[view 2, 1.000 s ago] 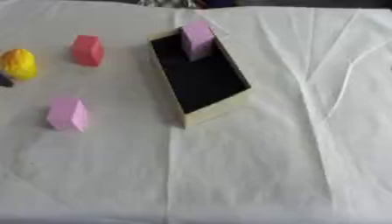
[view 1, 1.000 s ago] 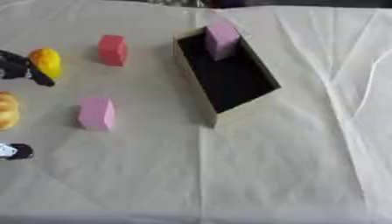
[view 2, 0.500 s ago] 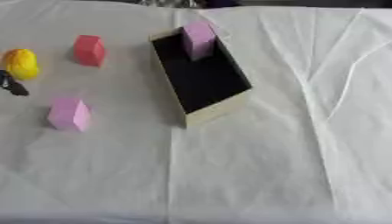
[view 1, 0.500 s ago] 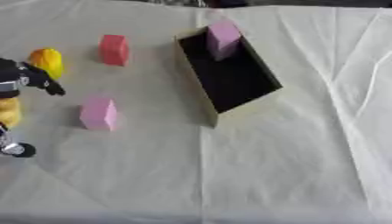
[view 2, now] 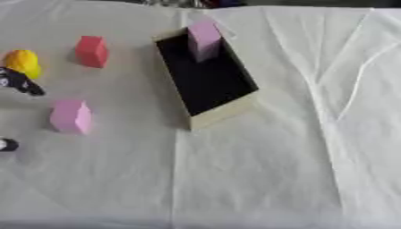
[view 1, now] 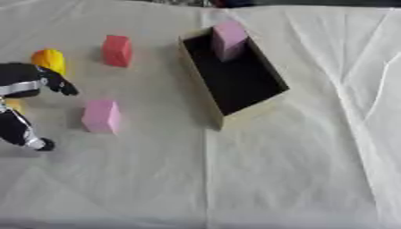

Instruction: Pick up objects on the table and place them in the box.

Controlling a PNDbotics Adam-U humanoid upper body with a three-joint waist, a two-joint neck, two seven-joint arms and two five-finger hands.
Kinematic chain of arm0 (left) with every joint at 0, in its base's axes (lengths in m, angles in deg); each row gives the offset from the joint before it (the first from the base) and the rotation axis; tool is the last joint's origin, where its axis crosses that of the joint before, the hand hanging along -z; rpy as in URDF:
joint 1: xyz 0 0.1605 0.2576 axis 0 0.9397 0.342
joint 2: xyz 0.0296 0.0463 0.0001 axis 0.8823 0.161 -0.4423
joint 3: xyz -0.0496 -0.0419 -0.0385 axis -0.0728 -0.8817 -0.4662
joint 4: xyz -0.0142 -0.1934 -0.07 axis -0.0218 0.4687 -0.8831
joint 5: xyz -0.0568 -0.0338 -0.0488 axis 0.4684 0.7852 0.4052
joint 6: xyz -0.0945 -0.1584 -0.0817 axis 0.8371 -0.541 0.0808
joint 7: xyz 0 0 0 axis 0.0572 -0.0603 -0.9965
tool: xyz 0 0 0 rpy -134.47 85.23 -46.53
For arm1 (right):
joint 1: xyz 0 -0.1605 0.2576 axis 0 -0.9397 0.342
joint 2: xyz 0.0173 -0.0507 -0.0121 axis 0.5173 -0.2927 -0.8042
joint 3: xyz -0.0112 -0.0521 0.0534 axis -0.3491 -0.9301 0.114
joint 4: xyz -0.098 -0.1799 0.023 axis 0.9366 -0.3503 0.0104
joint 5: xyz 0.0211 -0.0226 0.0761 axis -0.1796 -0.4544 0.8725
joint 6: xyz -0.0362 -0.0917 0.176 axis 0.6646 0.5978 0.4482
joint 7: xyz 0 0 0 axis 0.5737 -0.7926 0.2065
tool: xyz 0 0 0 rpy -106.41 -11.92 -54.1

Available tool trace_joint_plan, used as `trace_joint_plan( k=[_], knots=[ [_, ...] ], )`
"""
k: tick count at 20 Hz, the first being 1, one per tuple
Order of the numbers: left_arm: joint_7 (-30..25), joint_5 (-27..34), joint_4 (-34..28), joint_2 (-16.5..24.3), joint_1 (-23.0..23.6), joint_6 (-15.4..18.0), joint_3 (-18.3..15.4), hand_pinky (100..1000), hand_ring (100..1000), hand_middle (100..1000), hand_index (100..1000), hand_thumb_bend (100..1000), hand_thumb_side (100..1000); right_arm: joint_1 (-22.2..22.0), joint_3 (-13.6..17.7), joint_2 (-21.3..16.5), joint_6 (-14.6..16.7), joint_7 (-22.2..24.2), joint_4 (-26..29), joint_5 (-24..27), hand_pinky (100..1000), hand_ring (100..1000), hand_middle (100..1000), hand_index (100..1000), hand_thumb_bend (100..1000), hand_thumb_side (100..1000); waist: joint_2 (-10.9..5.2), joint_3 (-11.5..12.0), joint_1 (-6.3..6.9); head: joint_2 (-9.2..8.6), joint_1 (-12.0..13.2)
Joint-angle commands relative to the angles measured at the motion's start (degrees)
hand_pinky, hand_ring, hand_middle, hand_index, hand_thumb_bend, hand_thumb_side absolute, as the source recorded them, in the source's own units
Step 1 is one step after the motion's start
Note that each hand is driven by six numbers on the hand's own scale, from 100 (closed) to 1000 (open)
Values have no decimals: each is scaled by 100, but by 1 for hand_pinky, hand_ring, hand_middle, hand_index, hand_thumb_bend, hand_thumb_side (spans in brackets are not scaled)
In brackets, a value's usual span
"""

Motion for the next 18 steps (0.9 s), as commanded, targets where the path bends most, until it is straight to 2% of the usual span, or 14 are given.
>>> trace_joint_plan(
  k=[1, 18],
  knots=[
    [-21, -16, 147, -43, -175, 92, 1, 912, 853, 784, 877, 606, 133, 78, 30, -107, 13, 17, 93, 30, 847, 746, 790, 856, 100, 781, -10, -4, 85, 24, 21],
    [-53, -447, 1333, -1063, -908, 460, 164, 904, 849, 784, 879, 572, 125, 116, -33, -57, 169, 103, 93, 122, 850, 753, 785, 854, 100, 788, 76, -83, 135, 24, 102]
  ],
)
